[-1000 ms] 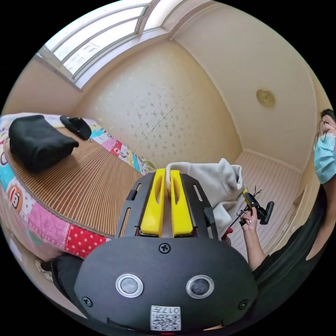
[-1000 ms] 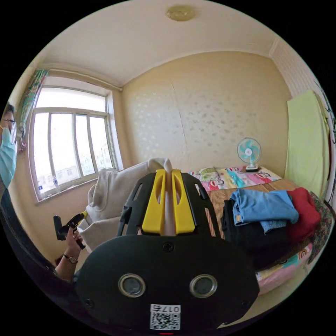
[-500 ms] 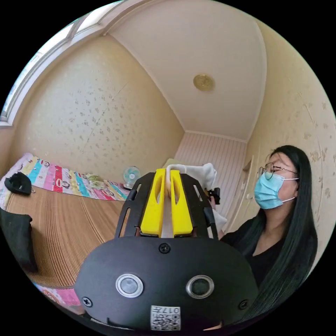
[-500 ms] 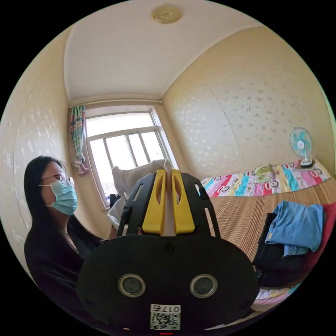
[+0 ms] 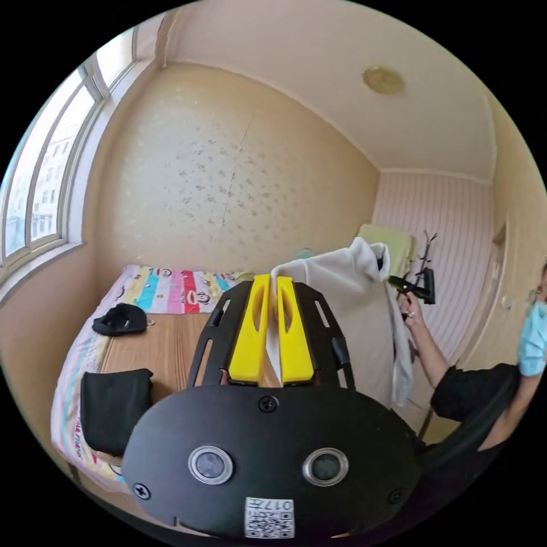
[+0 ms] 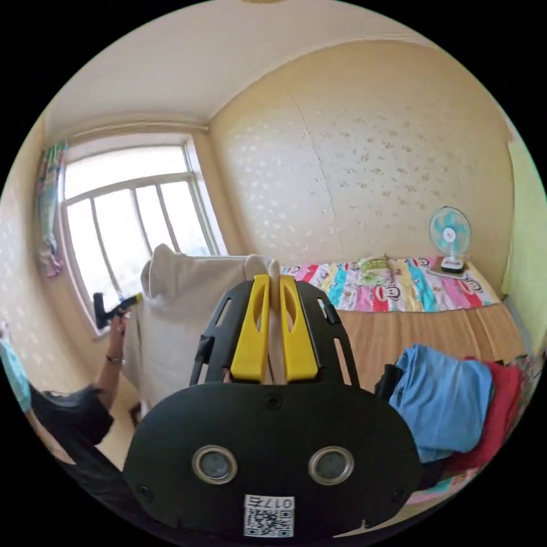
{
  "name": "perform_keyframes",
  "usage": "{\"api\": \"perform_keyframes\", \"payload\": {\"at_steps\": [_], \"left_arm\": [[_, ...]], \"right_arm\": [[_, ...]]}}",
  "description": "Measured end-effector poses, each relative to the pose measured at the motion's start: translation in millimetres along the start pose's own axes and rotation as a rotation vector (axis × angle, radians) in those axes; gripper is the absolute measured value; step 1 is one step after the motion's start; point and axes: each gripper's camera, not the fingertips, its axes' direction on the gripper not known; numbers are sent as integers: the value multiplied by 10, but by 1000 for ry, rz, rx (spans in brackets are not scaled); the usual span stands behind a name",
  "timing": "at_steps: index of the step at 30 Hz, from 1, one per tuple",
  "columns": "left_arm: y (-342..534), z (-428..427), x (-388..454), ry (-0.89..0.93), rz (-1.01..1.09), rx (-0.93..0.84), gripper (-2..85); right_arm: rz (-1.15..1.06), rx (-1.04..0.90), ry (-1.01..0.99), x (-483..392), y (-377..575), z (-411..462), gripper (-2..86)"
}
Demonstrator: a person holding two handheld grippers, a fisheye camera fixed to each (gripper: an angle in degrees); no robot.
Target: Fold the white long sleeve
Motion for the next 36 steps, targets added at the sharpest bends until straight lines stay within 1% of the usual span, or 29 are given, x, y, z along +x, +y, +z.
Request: {"api": "perform_keyframes", "payload": {"at_steps": [1,2,4,5,6,8,9,11,13,14,15,16,17,18,20,21,23,24,26,29,31,33,34,36], "left_arm": [[-177,595,-184,-110,-4,-123,31],[-232,1167,-406,-190,-56,-285,44],[-99,1771,-622,-232,-125,-442,53],[68,2023,-643,-216,-131,-469,53],[171,2132,-629,-193,-129,-474,54],[710,2571,-491,-42,-105,-526,50],[869,2684,-442,-11,-96,-554,50],[1551,3068,-232,61,-89,-661,56],[2027,3248,-76,123,-102,-716,58],[2291,3313,22,156,-110,-742,59],[2402,3335,63,161,-113,-754,59],[2602,3357,130,142,-125,-781,61],[2721,3293,170,114,-137,-761,62],[2742,3211,184,116,-141,-728,61],[2754,2800,155,157,-185,-624,44],[2755,2659,136,157,-200,-585,43],[2776,2132,81,94,-217,-465,47],[2784,2042,71,64,-216,-461,50],[2833,1896,26,-49,-224,-530,76],[2967,2070,20,-73,-223,-629,114],[3074,2307,10,-82,-237,-719,114],[3102,2437,18,-159,-228,-752,104],[3059,2475,17,-189,-203,-775,82],[2949,2449,-80,-130,-238,-799,49]], "right_arm": [[-52,-121,168,-68,-143,736,60],[-68,-297,304,-91,-176,1424,74],[-76,-483,448,-189,-23,2148,91],[-76,-485,475,-342,161,2408,102],[-79,-476,462,-430,265,2504,100],[-126,-498,317,-783,837,2847,98],[-142,-512,275,-862,1019,2922,98],[-181,-573,159,-1100,1844,3198,99],[-169,-641,125,-1158,2422,3395,96],[-156,-701,118,-1147,2774,3518,94],[-146,-724,122,-1129,2933,3565,91],[-130,-636,122,-1095,3133,3484,85],[-120,-559,117,-1082,3160,3332,71],[-107,-551,128,-1074,3162,3305,64],[-107,-644,171,-1090,3223,3415,44],[-111,-649,179,-1098,3235,3420,41],[-105,-638,190,-1094,3294,3379,30],[-104,-631,190,-1087,3309,3367,28],[-91,-633,176,-1031,3336,3349,21],[-45,-633,116,-887,3371,3289,16],[-4,-623,61,-770,3411,3220,14],[36,-610,-2,-635,3460,3144,13],[65,-599,-50,-529,3496,3096,12],[108,-583,-127,-357,3544,3043,11]]}}
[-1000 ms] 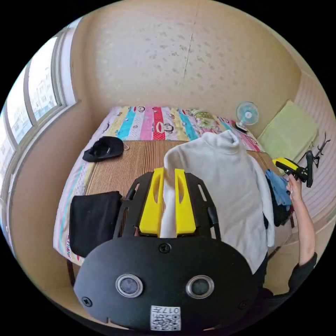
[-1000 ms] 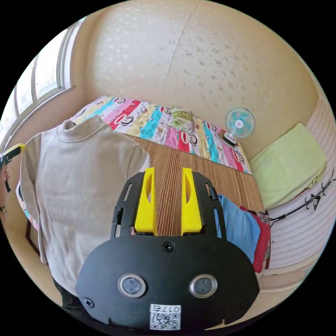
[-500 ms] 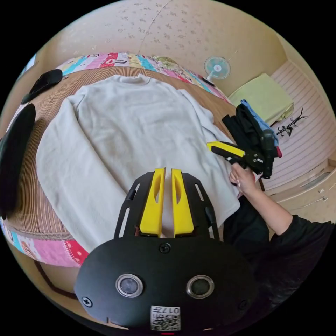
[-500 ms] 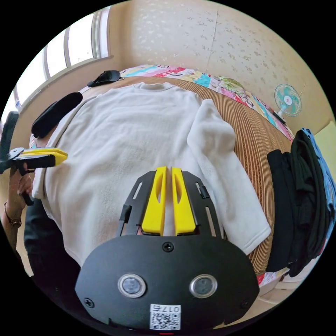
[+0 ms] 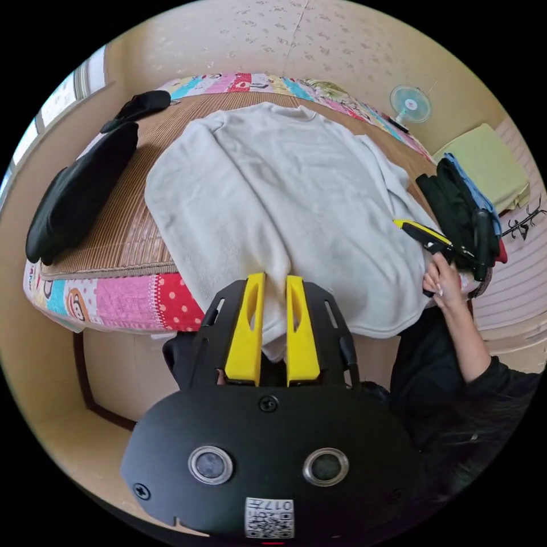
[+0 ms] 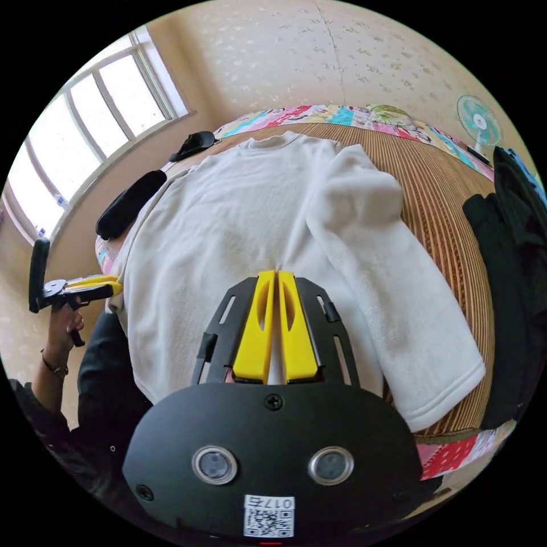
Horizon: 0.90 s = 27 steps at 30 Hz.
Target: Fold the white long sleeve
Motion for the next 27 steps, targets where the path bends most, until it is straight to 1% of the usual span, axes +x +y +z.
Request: {"api": "perform_keyframes", "payload": {"at_steps": [2,3,5,8,10,12,14,15,16,18,20,21,22,25,26,27], "left_arm": [[-37,-308,-246,171,-36,44,35],[-48,-405,-318,219,-44,61,35],[-156,-810,-573,396,-43,134,34],[-523,-1286,-758,567,-15,226,36],[-853,-1509,-764,609,1,265,36],[-1276,-1658,-628,595,47,269,37],[-1888,-1676,-265,512,112,251,37],[-2049,-1640,-146,486,130,242,37],[-2371,-1507,102,442,160,212,38],[-2824,-1163,448,415,169,163,38],[-3322,-534,853,420,186,96,39],[-3426,-361,942,412,193,79,40],[-3595,-10,1090,385,203,49,43],[-3778,822,1263,356,174,-83,60],[-3763,1028,1300,353,168,-119,73],[-3736,1080,1319,358,172,-118,81]], "right_arm": [[23,19,-133,236,76,-44,9],[29,21,-166,292,91,-51,8],[42,24,-263,452,127,-57,6],[29,12,-288,517,138,-56,6],[9,14,-267,504,153,-70,6],[-9,12,-240,485,167,-83,6],[-26,20,-218,485,202,-106,5],[-28,23,-215,489,213,-113,5],[-33,26,-210,496,230,-125,5],[-39,27,-202,508,253,-141,5],[-42,31,-197,533,288,-168,5],[-43,32,-197,540,296,-175,5],[-44,35,-195,554,314,-189,5],[-56,40,-197,586,359,-228,5],[-58,39,-202,605,374,-243,5],[-58,40,-205,617,381,-251,5]]}}
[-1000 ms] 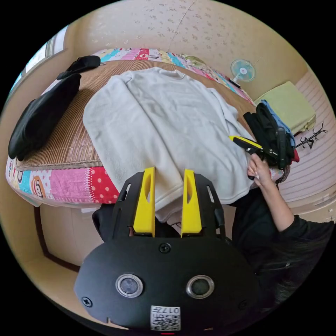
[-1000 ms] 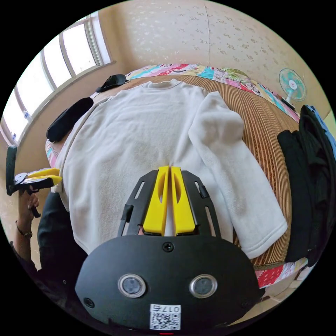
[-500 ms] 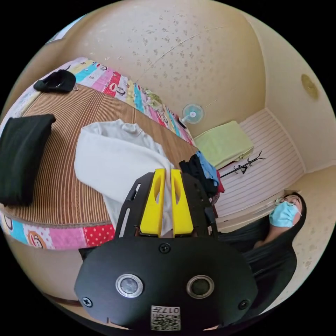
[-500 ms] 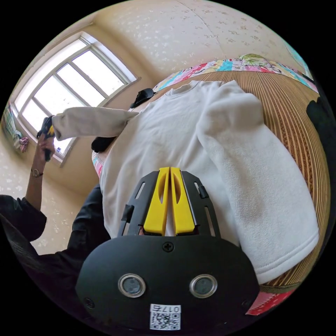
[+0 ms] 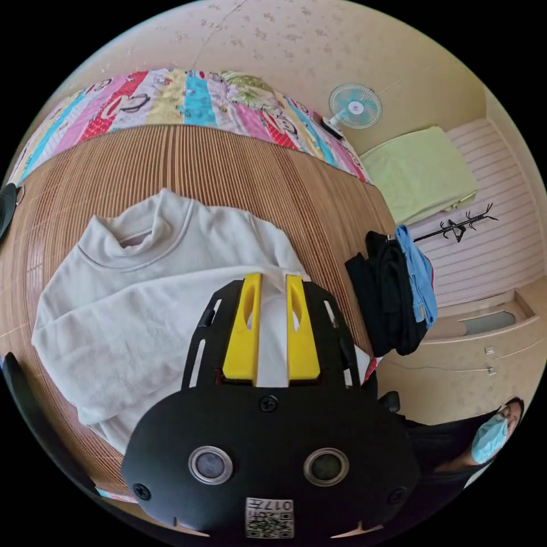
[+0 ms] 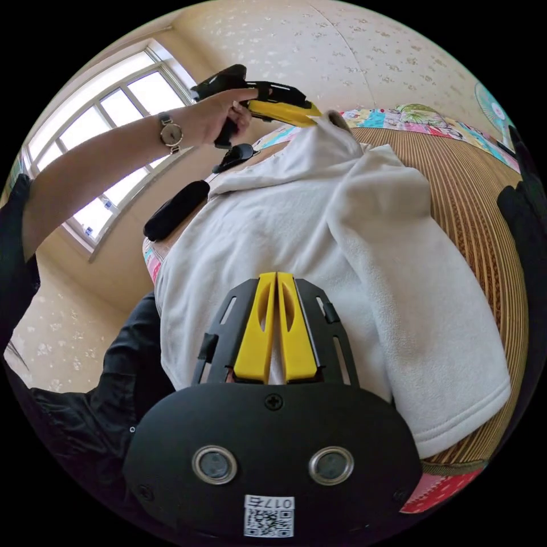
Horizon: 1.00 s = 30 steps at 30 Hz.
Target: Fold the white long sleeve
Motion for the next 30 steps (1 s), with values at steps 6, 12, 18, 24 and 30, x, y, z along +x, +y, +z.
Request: {"api": "perform_keyframes", "payload": {"at_steps": [6,12,18,24,30], "left_arm": [[781,-166,156,7,37,145,94],[2280,-162,262,-481,-53,133,68],[3331,258,417,-713,-53,247,-6],[3732,309,386,-613,-118,390,-8],[3980,321,348,-508,-137,434,-6]], "right_arm": [[-5,-2,-2,57,67,-82,4],[-12,4,23,85,147,-186,4],[-35,47,56,105,278,-347,4],[-46,80,137,110,391,-504,4],[132,65,214,257,472,-718,16]]}}
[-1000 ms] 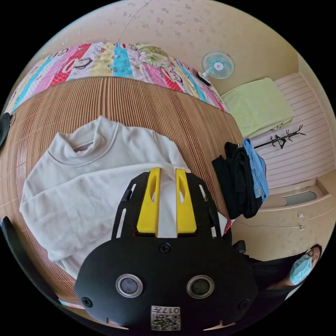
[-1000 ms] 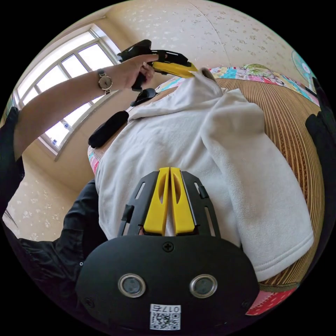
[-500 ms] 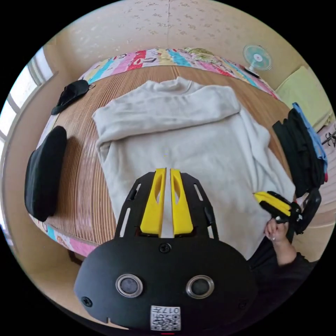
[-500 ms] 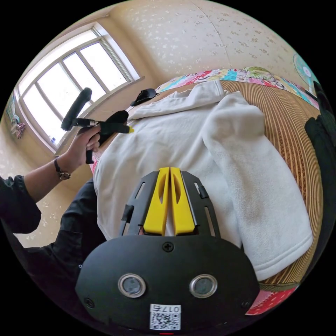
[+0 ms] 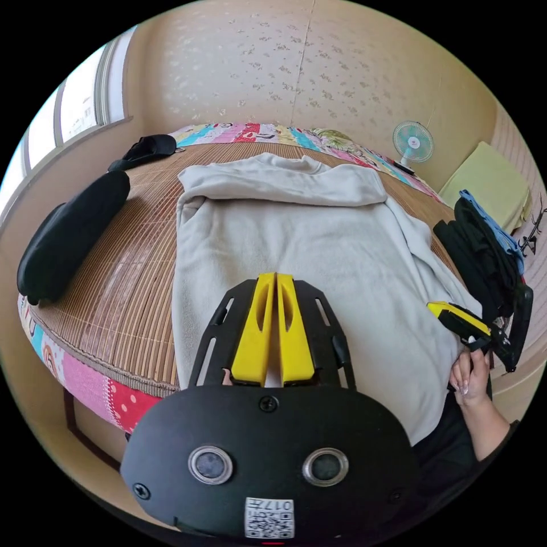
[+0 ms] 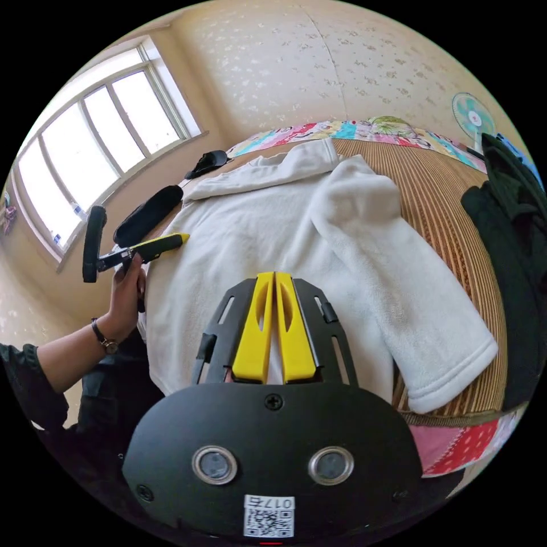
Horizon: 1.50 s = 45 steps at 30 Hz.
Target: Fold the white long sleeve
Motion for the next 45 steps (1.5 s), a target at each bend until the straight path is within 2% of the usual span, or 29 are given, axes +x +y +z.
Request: {"api": "perform_keyframes", "payload": {"at_steps": [3,5,7,8,11,15,19,29,32,36,39,41,45], "left_arm": [[99,-30,136,-52,26,10,-7],[202,-48,322,-132,75,32,-8],[260,-50,415,-174,93,38,-9],[293,-54,443,-182,96,42,-10],[355,-77,397,-135,78,46,-10],[425,-101,336,-73,57,51,-10],[498,-111,432,-104,70,53,-10],[630,-132,585,-127,81,59,-10],[657,-137,616,-125,80,60,-10],[689,-139,669,-130,82,62,-10],[715,-133,739,-150,91,65,-10],[736,-125,800,-168,99,70,-10],[760,-121,870,-183,105,75,-10]], "right_arm": [[268,88,-38,262,217,-336,47],[569,175,-162,620,494,-614,94],[779,251,-291,899,740,-751,110],[861,299,-396,1052,859,-787,117],[975,334,-513,1321,912,-851,126],[1080,381,-486,1486,878,-1082,141],[1161,291,-481,1553,884,-1100,141],[1152,293,-393,1403,750,-1048,127],[1188,351,-321,1455,593,-1043,66],[1074,419,-192,1218,48,-1160,34],[836,551,-122,588,-642,-1379,29],[530,673,-93,-205,-1251,-1514,29],[58,647,-37,-1604,-2094,-1229,34]]}}
